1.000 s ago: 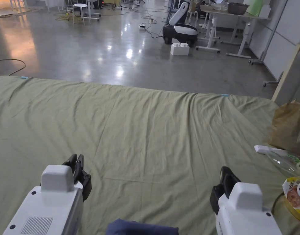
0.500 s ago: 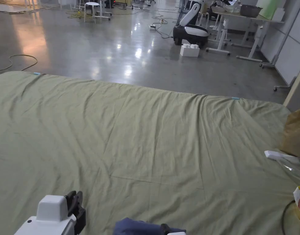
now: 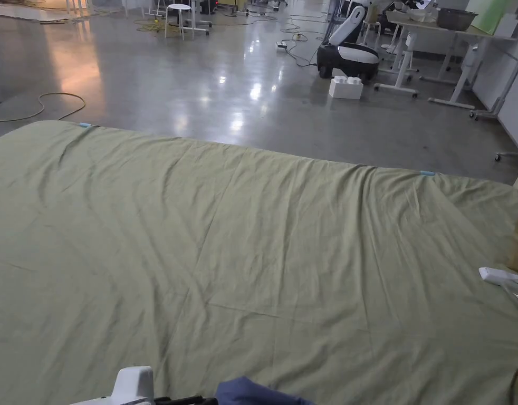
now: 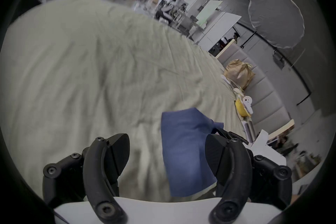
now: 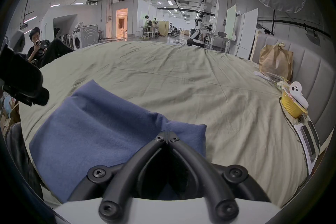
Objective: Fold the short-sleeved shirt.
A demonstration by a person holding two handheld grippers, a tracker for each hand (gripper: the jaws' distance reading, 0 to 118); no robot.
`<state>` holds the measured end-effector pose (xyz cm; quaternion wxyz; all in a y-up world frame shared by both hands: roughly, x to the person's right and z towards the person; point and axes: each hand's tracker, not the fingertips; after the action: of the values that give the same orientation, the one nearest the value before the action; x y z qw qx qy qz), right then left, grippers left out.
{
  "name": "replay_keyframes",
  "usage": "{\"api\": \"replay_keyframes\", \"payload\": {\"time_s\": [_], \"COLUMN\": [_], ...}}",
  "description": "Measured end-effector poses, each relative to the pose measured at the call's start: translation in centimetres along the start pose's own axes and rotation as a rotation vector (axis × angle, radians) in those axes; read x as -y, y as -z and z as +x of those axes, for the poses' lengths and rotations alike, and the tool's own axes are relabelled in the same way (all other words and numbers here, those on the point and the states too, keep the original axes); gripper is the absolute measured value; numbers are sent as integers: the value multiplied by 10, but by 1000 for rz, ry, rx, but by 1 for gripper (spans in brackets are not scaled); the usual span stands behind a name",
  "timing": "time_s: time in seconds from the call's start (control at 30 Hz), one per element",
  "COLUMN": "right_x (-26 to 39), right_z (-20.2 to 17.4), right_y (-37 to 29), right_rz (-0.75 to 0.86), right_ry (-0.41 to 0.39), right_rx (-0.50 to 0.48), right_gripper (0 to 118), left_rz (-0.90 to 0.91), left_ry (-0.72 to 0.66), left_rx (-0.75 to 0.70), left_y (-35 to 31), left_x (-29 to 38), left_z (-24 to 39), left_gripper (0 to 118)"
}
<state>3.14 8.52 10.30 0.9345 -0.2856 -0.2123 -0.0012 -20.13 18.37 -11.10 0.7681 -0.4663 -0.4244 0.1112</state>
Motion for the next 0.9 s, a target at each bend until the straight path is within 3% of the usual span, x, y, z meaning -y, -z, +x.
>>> {"api": "replay_keyframes", "payload": {"time_s": [0.2, 0.4, 0.6, 0.63, 0.73, 0.9], "right_x": [4, 6, 7, 7, 8, 9], "right_z": [2, 7, 8, 8, 9, 8], "right_y": [-1, -2, -2, -2, -1, 0], "right_rz": [4, -3, -4, -4, -5, -3], "right_ry": [3, 27, 27, 26, 23, 11], "right_rx": [-4, -9, -14, -15, -15, -18], "right_gripper": [1, 1, 1, 1, 1, 1], "left_rz": [-213, -245, -327, -318, -313, -307], "left_ry": [-168, -392, -294, -295, -345, -373], "left_rx": [135, 346, 409, 400, 385, 395], "left_y": [62, 92, 108, 107, 110, 107], "left_x": [-12, -17, -12, -13, -15, -7], "left_z": [-32, -65, -42, -42, -57, -65], "left_gripper": [87, 87, 84, 81, 51, 28]}}
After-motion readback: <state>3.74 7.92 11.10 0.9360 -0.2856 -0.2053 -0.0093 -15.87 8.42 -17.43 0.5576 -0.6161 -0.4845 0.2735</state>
